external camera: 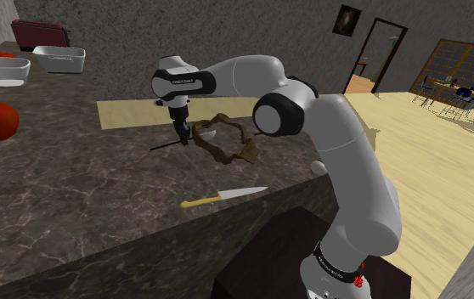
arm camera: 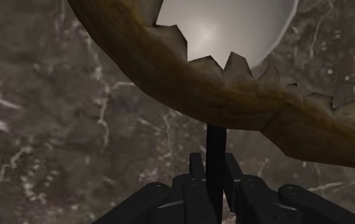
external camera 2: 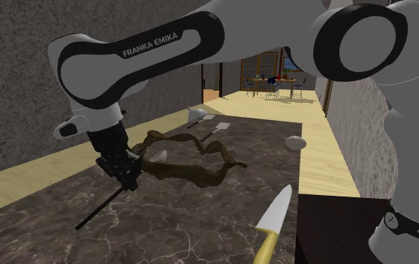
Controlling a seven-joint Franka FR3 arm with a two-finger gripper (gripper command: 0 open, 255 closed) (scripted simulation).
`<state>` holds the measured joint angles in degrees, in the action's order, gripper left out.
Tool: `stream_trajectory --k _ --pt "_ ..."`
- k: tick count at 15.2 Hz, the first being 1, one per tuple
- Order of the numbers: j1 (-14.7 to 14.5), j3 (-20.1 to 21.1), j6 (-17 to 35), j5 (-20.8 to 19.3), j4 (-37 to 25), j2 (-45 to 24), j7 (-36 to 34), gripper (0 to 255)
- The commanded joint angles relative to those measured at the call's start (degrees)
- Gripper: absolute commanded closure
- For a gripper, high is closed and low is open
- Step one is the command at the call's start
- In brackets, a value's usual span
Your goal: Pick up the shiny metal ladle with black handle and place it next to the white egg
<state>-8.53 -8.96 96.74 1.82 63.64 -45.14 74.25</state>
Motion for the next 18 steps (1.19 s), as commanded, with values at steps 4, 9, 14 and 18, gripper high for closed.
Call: stream_trajectory --k 4,9,14,18 --pt "-0.03 0.03 -0.11 0.01 0.44 0.13 0.04 255" --pt "0.16 0.00 -3.03 0.00 -2.69 -0.05 0.15 255" --pt "0.32 -0.06 -6.67 -0.05 -6.05 0.25 0.26 255" --pt "0.52 -0.09 -9.89 -0.05 -9.49 0.05 0.37 255"
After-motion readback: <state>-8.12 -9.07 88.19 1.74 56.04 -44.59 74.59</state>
